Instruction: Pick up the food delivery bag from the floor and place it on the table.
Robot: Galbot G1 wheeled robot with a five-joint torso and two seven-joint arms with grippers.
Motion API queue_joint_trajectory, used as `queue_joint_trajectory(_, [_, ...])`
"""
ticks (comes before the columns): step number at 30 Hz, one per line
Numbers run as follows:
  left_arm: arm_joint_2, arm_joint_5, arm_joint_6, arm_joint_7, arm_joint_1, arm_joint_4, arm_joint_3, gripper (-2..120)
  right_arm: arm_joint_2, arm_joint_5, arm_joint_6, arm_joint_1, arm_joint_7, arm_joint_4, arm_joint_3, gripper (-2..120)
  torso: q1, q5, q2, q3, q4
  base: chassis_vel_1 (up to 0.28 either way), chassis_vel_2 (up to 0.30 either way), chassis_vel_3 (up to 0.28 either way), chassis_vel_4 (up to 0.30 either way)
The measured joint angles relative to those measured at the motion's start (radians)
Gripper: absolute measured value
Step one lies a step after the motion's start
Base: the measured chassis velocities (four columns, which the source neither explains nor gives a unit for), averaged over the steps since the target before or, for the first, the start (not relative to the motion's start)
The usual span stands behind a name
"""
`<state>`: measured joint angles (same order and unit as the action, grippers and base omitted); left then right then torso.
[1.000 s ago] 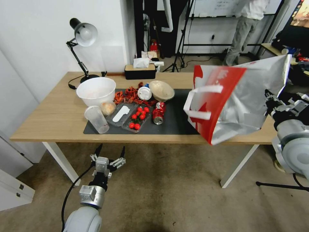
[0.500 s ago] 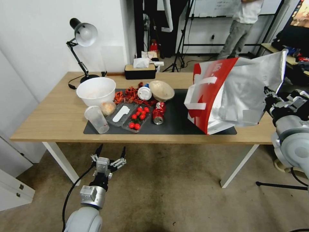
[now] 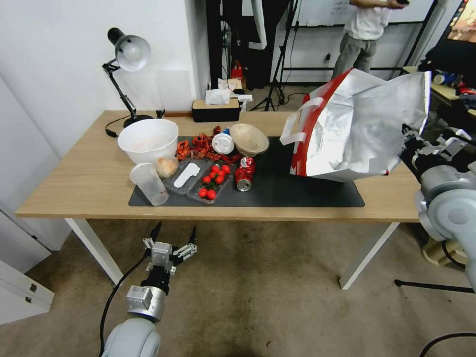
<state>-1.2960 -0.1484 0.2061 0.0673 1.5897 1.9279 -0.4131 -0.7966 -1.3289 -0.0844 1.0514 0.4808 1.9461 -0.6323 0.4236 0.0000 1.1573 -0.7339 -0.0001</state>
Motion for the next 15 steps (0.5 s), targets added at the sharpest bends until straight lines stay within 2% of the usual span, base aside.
queue_joint_trajectory(2, [-0.004,0.001,0.002,0.0,0.002,0.0,0.0,100,0.003,0.022,0.026,-0.018,-0.037,-0.029,0.015,43,0.0,0.0,0.0,0.0,0.0,0.0,0.0,0.0,0.0])
queue_joint_trajectory(5, [-0.005,0.002,0.004,0.0,0.004,0.0,0.0,100,0.004,0.029,0.041,-0.031,-0.05,-0.043,0.021,50,0.0,0.0,0.0,0.0,0.0001,0.0,0.0,0.0,0.0])
queue_joint_trajectory(7, [-0.005,0.003,0.006,0.0,0.005,0.0,-0.001,100,0.005,0.04,0.063,-0.042,-0.072,-0.055,0.024,62,0.0,0.0,0.0,0.0,0.0001,0.0,0.0,0.0,0.0])
queue_joint_trajectory(9, [-0.005,0.003,0.007,0.0,0.005,0.0,-0.001,100,0.006,0.042,0.068,-0.044,-0.076,-0.056,0.024,64,0.0,0.0,0.0,0.0,0.0001,0.0,0.0,0.0,0.0])
queue_joint_trajectory(11, [-0.005,0.008,0.011,0.0,0.002,-0.001,-0.002,100,0.008,0.066,0.102,-0.052,-0.089,-0.064,0.027,77,0.0,0.0001,0.0,0.0,0.0,0.0,0.0,0.0,0.0])
queue_joint_trajectory(13, [-0.005,0.01,0.013,0.0,0.002,-0.002,-0.003,100,0.008,0.069,0.106,-0.053,-0.09,-0.065,0.027,78,0.0,0.0001,0.0,0.0,0.0,0.0,0.0,0.0,0.0])
queue_joint_trajectory(15, [-0.006,0.016,0.017,0.0,0.003,-0.003,-0.001,100,0.006,0.103,0.138,-0.063,-0.098,-0.071,0.029,90,0.0,0.0,0.0,0.0,0.0001,0.0,0.0,0.0,0.0])
